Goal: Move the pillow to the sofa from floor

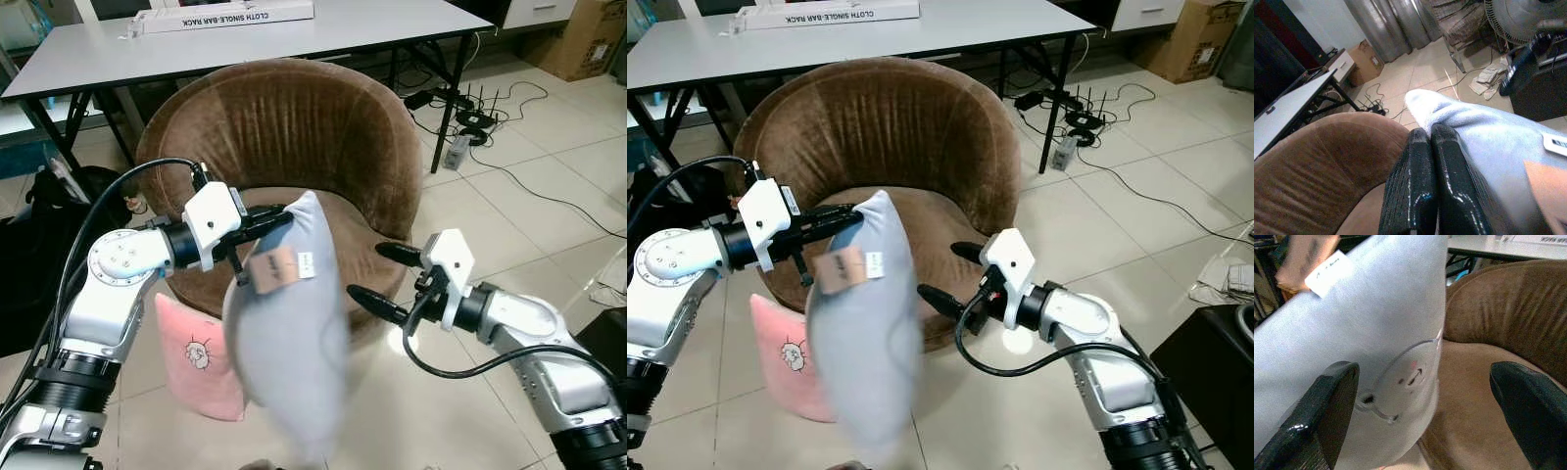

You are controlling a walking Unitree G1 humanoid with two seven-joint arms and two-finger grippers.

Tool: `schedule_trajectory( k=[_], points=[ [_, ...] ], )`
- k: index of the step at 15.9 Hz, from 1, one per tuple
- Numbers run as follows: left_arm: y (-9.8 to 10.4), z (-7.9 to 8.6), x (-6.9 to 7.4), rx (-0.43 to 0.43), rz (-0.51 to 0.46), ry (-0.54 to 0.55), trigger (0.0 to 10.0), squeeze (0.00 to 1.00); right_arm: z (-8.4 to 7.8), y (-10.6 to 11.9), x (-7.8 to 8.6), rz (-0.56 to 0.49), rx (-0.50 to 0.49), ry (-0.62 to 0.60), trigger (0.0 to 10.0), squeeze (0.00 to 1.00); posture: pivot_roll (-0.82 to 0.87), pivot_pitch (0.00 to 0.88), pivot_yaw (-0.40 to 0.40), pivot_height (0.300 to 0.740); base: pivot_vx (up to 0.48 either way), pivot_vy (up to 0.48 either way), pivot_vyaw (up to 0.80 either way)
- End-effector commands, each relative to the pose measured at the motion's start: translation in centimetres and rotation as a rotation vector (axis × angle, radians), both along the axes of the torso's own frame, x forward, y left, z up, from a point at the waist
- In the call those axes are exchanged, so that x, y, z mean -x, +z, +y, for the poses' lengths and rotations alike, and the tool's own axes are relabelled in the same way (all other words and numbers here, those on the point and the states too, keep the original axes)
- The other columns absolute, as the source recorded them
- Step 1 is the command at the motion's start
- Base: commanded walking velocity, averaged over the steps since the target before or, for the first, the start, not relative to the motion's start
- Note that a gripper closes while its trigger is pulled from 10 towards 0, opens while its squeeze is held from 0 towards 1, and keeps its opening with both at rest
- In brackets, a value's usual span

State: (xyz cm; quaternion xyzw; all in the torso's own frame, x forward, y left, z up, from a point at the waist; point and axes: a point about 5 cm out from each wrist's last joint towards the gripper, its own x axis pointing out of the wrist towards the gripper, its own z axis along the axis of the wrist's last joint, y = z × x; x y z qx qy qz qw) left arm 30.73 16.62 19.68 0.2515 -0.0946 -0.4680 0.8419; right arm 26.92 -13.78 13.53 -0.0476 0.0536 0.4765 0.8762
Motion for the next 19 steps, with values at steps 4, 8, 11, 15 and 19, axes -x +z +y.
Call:
schedule_trajectory(
  k=[4,8,11,15,19],
  points=[
    [1.8,-0.5,-0.2,0.022,-0.078,0.006,10.0,0.00,1.6,0.5,0.6,0.014,-0.057,0.045,10.0,1.00,0.04,0.039,0.061,0.740,0.000,0.000,0.00],
    [1.4,-0.3,-0.6,-0.013,-0.078,0.049,10.0,0.00,1.6,1.0,0.8,0.019,-0.089,0.045,10.0,1.00,0.04,0.035,0.059,0.740,0.000,0.000,0.00],
    [1.4,-0.2,-0.8,-0.011,-0.084,0.068,10.0,0.00,1.3,-0.3,0.7,0.063,0.019,0.006,10.0,1.00,0.04,0.035,0.059,0.740,0.000,0.000,0.00],
    [1.5,-0.6,-1.0,-0.003,-0.093,0.086,10.0,0.00,1.6,-2.4,0.3,0.143,0.110,-0.137,10.0,1.00,0.04,0.032,0.061,0.740,0.000,0.000,0.00],
    [1.6,-0.8,-1.1,0.001,-0.093,0.089,10.0,0.00,3.4,-2.0,1.0,0.184,0.008,-0.117,10.0,1.00,0.04,0.032,0.061,0.740,0.000,0.000,0.00]
  ],
)
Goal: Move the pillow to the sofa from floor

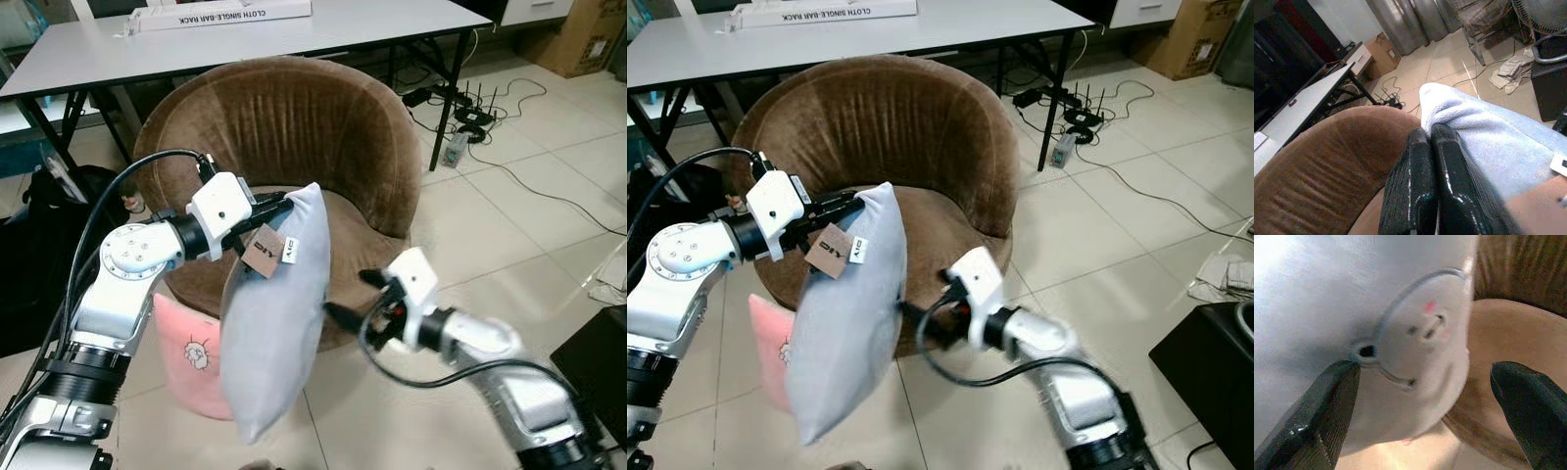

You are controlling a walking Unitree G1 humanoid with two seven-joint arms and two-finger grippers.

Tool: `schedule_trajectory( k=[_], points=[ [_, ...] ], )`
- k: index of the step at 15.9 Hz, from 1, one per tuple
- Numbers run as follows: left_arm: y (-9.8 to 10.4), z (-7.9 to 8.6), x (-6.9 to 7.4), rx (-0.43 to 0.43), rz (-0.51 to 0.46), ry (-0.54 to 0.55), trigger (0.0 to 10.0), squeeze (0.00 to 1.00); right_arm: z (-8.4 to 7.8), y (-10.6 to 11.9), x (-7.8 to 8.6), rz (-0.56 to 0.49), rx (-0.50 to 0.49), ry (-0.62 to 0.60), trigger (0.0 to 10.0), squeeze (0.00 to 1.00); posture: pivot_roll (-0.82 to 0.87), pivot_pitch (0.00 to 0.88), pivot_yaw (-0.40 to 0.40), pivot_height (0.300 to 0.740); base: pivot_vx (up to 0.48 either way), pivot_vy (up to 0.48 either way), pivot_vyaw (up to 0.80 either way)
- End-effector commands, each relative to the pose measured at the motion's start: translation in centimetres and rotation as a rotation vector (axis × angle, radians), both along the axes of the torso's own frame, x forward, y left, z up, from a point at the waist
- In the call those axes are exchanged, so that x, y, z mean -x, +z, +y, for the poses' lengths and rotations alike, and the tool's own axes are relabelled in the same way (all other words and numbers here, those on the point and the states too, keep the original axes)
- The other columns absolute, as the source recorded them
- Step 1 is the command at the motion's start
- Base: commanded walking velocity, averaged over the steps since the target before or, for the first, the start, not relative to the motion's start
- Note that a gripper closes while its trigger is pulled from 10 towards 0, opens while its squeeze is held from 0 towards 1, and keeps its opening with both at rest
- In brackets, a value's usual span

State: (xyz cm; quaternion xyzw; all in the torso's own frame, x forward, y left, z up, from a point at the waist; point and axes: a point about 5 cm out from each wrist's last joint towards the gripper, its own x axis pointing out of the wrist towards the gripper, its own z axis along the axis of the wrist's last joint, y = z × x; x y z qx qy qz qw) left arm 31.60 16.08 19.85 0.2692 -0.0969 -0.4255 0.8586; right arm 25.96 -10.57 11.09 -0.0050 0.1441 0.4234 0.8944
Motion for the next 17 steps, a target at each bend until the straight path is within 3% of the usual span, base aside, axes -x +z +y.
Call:
schedule_trajectory(
  k=[1,6,9,11,16,17],
  points=[
    [1.3,-0.3,-0.2,0.002,-0.054,0.002,10.0,0.00,0.0,0.5,-0.1,-0.014,-0.002,-0.001,10.0,1.00,0.04,0.032,0.061,0.740,0.000,0.000,0.00],
    [0.8,0.1,-0.6,-0.041,-0.035,0.051,10.0,0.00,-2.0,2.4,-1.9,-0.070,-0.004,-0.116,10.0,1.00,0.04,0.036,0.065,0.740,0.000,0.000,0.00],
    [0.7,0.4,-1.1,-0.044,-0.035,0.113,10.0,0.00,-1.1,3.2,-1.0,-0.046,-0.067,-0.026,10.0,1.00,0.04,0.036,0.065,0.740,0.000,0.000,0.00],
    [1.1,0.1,-1.4,-0.013,-0.053,0.133,10.0,0.00,-0.4,1.4,0.1,-0.015,0.023,0.022,10.0,1.00,0.04,0.036,0.065,0.740,0.000,0.000,0.00],
    [2.1,-0.7,-1.1,0.057,-0.082,0.110,10.0,0.00,-0.7,-0.8,-0.7,-0.036,0.184,-0.111,10.0,1.00,0.04,0.038,0.069,0.740,0.000,0.000,0.00],
    [2.5,-1.0,-0.9,0.079,-0.092,0.095,10.0,0.00,-0.7,-1.1,-0.8,-0.014,0.184,-0.160,10.0,0.31,0.05,0.039,0.071,0.740,0.000,0.000,0.00]
  ],
)
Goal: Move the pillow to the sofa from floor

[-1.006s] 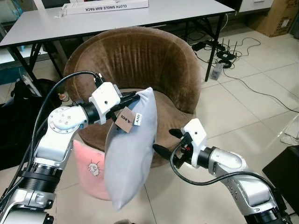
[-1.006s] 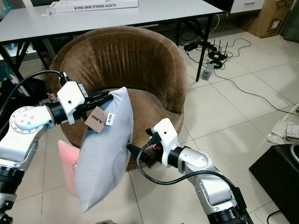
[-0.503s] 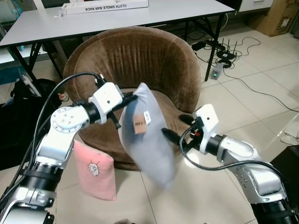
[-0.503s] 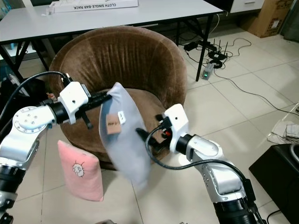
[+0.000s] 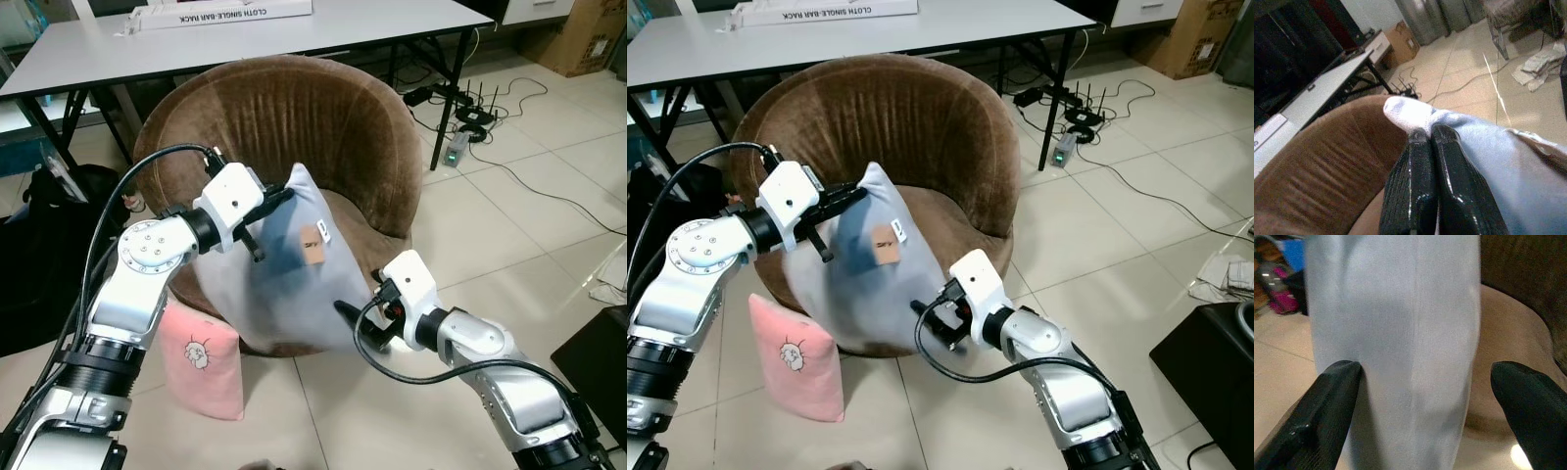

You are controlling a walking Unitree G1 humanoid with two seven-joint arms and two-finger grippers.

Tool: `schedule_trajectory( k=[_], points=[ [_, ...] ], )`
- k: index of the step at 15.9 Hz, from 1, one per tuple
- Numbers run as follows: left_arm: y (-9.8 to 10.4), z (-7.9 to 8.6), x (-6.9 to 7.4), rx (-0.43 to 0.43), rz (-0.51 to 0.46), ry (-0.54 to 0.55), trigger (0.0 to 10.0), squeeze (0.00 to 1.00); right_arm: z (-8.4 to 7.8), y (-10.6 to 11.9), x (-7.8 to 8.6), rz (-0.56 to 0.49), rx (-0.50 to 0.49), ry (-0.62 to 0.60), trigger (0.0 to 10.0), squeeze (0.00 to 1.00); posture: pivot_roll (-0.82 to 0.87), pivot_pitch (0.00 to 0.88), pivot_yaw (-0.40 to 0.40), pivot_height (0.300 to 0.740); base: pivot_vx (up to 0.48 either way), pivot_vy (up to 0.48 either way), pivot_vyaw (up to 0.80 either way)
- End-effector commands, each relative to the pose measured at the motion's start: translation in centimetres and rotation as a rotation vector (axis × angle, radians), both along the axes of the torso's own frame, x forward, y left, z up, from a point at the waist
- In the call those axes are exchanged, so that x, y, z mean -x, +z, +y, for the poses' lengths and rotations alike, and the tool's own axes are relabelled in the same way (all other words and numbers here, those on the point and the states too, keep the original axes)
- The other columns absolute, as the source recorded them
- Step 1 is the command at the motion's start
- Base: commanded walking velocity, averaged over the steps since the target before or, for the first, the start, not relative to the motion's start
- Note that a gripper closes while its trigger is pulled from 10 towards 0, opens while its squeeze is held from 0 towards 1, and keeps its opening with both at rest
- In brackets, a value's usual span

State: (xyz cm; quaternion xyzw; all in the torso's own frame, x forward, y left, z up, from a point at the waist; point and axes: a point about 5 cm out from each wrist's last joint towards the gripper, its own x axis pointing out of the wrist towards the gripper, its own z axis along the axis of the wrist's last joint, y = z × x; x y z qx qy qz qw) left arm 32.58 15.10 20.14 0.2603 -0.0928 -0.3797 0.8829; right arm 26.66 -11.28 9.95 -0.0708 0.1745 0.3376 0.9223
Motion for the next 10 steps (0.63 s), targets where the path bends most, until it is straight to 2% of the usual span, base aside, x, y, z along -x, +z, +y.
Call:
schedule_trajectory(
  k=[1,2,3,4,6,10],
  points=[
    [2.6,-0.4,0.3,0.066,-0.098,-0.018,10.0,0.00,0.1,0.0,-0.2,0.009,0.005,-0.040,10.0,0.00,0.05,0.039,0.072,0.740,0.000,0.000,0.00],
    [2.7,-0.5,0.3,0.081,-0.101,-0.022,10.0,0.00,0.2,0.0,-0.3,0.016,-0.025,-0.049,10.0,0.00,0.05,0.039,0.073,0.740,0.000,0.000,0.00],
    [2.9,-0.7,0.3,0.096,-0.105,-0.025,10.0,0.00,0.5,0.1,-0.3,0.022,-0.074,-0.055,0.0,0.00,0.05,0.039,0.075,0.740,0.000,0.000,0.00],
    [3.0,-0.6,0.3,0.104,-0.108,-0.024,10.0,0.00,0.9,0.3,-0.2,0.033,-0.133,-0.045,0.0,0.00,0.05,0.039,0.077,0.740,0.000,0.000,0.00],
    [3.0,-0.6,0.3,0.107,-0.106,-0.025,10.0,0.00,1.4,0.6,0.1,0.033,-0.190,-0.018,0.0,0.00,0.05,0.038,0.079,0.740,0.000,0.000,0.00],
    [2.9,-0.4,0.3,0.101,-0.103,-0.016,10.0,0.00,1.6,0.9,0.2,0.033,-0.224,-0.005,0.0,0.00,0.05,0.037,0.084,0.740,0.000,0.000,0.00]
  ],
)
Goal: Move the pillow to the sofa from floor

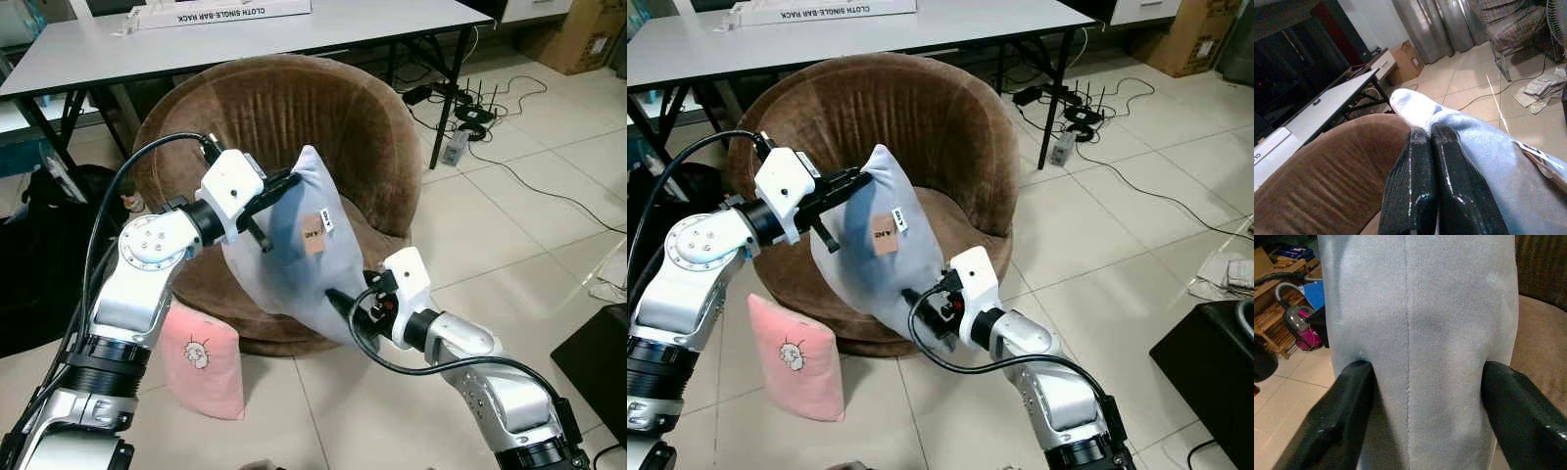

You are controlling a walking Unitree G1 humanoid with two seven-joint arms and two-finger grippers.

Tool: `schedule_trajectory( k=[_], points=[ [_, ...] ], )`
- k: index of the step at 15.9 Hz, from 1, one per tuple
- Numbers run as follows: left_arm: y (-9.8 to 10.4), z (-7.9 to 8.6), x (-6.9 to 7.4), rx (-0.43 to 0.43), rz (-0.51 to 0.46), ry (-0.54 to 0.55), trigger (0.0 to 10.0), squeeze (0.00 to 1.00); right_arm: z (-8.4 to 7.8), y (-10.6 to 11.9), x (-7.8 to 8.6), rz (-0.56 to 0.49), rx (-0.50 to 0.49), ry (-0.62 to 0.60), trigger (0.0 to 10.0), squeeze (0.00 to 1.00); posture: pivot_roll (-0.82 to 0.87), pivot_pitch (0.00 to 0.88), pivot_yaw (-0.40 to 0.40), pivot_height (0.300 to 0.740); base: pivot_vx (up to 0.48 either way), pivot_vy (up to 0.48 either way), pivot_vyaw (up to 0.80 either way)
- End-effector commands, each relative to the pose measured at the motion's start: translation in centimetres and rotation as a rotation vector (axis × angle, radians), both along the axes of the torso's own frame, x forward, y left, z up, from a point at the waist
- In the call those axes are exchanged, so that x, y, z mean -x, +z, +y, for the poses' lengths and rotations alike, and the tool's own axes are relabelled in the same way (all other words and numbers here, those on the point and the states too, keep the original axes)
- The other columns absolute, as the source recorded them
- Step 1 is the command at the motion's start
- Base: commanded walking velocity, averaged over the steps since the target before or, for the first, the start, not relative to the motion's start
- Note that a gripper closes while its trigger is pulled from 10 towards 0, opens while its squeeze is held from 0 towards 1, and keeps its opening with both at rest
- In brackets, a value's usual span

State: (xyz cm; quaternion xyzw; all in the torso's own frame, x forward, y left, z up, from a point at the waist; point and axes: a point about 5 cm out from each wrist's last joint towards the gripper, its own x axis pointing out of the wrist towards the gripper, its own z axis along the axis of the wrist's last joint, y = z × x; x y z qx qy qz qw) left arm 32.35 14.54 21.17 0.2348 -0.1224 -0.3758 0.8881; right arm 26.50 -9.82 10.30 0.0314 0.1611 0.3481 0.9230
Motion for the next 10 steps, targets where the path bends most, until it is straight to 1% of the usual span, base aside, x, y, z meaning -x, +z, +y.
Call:
schedule_trajectory(
  k=[1,4,5,7,9,10],
  points=[
    [1.9,0.3,0.0,0.030,-0.068,0.002,10.0,0.00,0.1,0.7,0.0,-0.018,-0.027,0.010,0.0,0.00,0.05,0.033,0.087,0.740,0.000,0.000,0.00],
    [1.7,0.7,-0.1,0.035,-0.061,0.044,10.0,0.00,-0.1,1.1,-0.4,-0.041,-0.035,-0.011,0.0,0.00,0.05,0.026,0.090,0.740,0.000,0.000,0.00],
    [1.4,1.4,0.0,0.059,-0.051,0.117,10.0,0.00,-0.4,1.9,-1.1,-0.077,-0.056,-0.050,0.0,0.00,0.05,0.022,0.089,0.740,0.000,0.000,0.00],
    [1.1,1.9,0.2,0.088,-0.049,0.174,10.0,0.00,-0.5,2.6,-1.5,-0.103,-0.075,-0.071,0.0,0.00,0.05,0.017,0.088,0.740,0.000,0.000,0.00],
    [0.5,2.7,0.3,0.125,-0.054,0.280,10.0,0.00,-0.4,3.7,-2.2,-0.133,-0.107,-0.094,0.0,0.00,0.06,0.000,0.078,0.740,0.000,0.000,0.00],
    [0.2,2.8,0.5,0.148,-0.057,0.330,10.0,0.00,-0.3,4.2,-2.6,-0.147,-0.129,-0.098,0.0,0.00,0.06,0.000,0.074,0.740,0.000,0.000,0.00]
  ],
)
